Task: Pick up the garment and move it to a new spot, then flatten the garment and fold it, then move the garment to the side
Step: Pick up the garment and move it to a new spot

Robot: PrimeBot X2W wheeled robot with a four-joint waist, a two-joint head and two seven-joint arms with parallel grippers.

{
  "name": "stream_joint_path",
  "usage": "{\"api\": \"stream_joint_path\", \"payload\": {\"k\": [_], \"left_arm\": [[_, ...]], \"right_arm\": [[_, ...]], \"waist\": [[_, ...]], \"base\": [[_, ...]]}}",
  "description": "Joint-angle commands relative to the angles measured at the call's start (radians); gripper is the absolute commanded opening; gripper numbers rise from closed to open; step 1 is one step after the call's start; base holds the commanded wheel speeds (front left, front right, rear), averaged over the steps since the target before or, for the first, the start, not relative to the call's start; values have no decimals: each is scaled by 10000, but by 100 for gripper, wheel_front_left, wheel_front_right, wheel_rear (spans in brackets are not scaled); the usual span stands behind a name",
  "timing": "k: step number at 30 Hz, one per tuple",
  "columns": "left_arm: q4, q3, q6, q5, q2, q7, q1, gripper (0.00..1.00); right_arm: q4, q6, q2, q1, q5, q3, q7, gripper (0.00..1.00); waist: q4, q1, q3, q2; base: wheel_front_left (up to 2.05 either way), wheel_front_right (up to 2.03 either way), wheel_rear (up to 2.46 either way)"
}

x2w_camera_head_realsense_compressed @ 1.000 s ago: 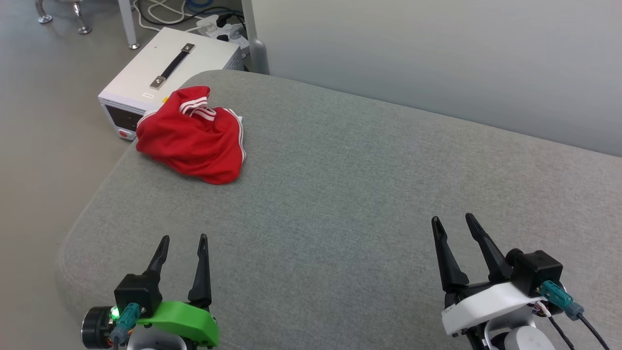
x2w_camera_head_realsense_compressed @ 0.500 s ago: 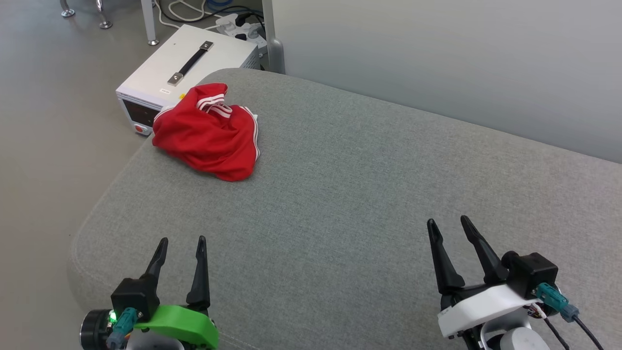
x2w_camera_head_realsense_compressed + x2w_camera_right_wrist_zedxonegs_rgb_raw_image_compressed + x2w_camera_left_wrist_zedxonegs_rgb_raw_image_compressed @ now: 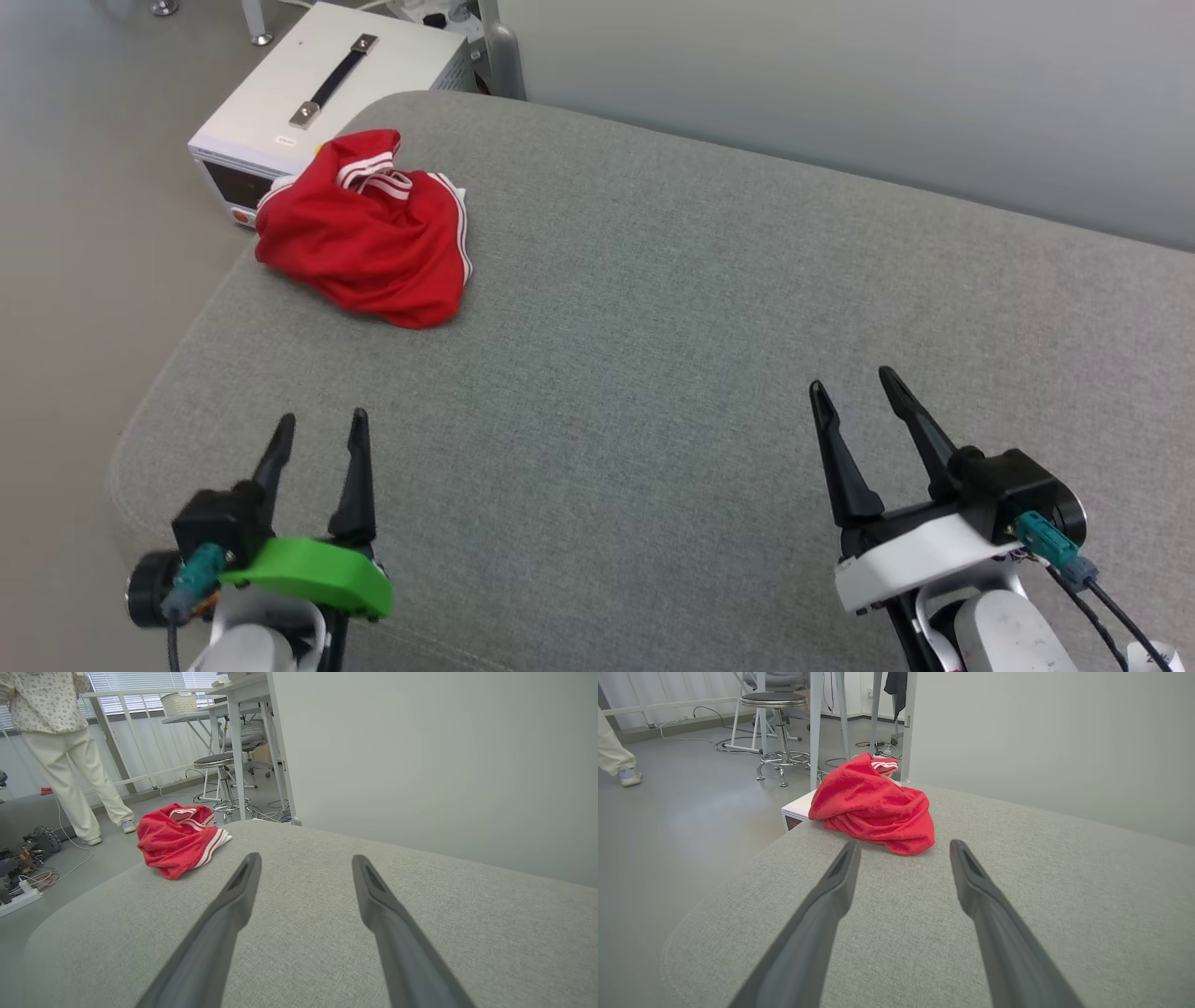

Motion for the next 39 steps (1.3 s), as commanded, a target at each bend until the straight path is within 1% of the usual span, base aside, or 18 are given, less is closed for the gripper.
{"api": "stream_joint_path", "payload": {"k": [1, 3, 7, 9, 11, 12, 14, 16, 17, 22, 24, 27, 31, 34, 37, 38, 39], "left_arm": [[112, 28, -71, -190, 292, -43, -539, 100], [337, -12, -86, -469, 724, 300, -1176, 100], [698, -341, -96, -1535, 1860, 1621, -2746, 100], [867, -371, -98, -2553, 2360, 2734, -3547, 100], [1108, -318, -99, -3613, 2774, 4047, -4285, 100], [1246, -404, -99, -4043, 3077, 4852, -4649, 100], [1503, -459, -99, -4626, 3608, 6117, -5268, 100], [1803, -532, -100, -4968, 4041, 7197, -5817, 100], [1912, -517, -100, -5093, 4181, 7517, -6064, 100], [2782, -413, -83, -5814, 4515, 9090, -7167, 100], [3165, -297, -49, -6060, 4621, 9462, -7559, 100], [3814, -192, 73, -6196, 4774, 9739, -8033, 100], [4835, -149, 123, -6570, 4753, 10419, -8576, 100], [5357, -189, 135, -6515, 4836, 10377, -8827, 100], [5963, -236, 116, -6625, 4715, 10494, -9011, 100], [6094, -279, 96, -6647, 4672, 10537, -9035, 73], [6238, -314, 73, -6671, 4638, 10536, -9061, 42]], "right_arm": [[-96, -9, -26, -267, -130, 29, -59, 100], [-229, -9, -47, -444, -303, 22, -14, 100], [-762, -9, -204, -766, -538, 73, 193, 100], [-1074, -9, -302, -908, -611, 133, 350, 100], [-1383, -9, -409, -1025, -643, 187, 459, 100], [-1561, -9, -465, -1075, -672, 193, 514, 100], [-1923, -9, -518, -1195, -706, 179, 617, 100], [-2271, -9, -565, -1329, -736, 217, 748, 100], [-2425, -9, -582, -1392, -747, 248, 813, 100], [-3114, -9, -697, -1693, -819, 394, 1125, 100], [-3295, -9, -725, -1762, -866, 404, 1213, 100], [-3487, -9, -775, -1783, -902, 452, 1300, 100], [-3716, -9, -920, -1784, -933, 539, 1439, 100], [-3909, -9, -978, -1811, -952, 523, 1526, 100], [-4131, -9, -1021, -1846, -1003, 480, 1638, 100], [-4174, -9, -1026, -1844, -1022, 460, 1667, 100], [-4214, -9, -1028, -1837, -1044, 440, 1702, 100]], "waist": [[-329, 0, 707, 0], [-478, 0, 1137, 0], [-748, 0, 1979, 0], [-886, 0, 2366, 0], [-1002, 0, 2639, 0], [-1066, 0, 2772, 0], [-1202, 0, 3054, 0], [-1338, 0, 3305, 0], [-1402, 0, 3427, 0], [-1728, 0, 4085, 0], [-1858, 0, 4314, 0], [-2016, 0, 4577, 0], [-2167, 0, 4830, 0], [-2237, 0, 5004, 0], [-2269, 0, 5169, 0], [-2267, 0, 5194, 0], [-2262, 0, 5225, 0]], "base": [[0, 0, 0], [0, 0, 0], [0, 0, 0], [0, 0, 0], [0, 0, 0], [0, 0, 0], [0, 0, 0], [0, 0, 0], [0, 0, 0], [0, 0, 0], [0, 0, 0], [0, 0, 0], [0, 0, 0], [0, 0, 0], [0, 0, 0], [0, 0, 0], [0, 0, 0]]}}
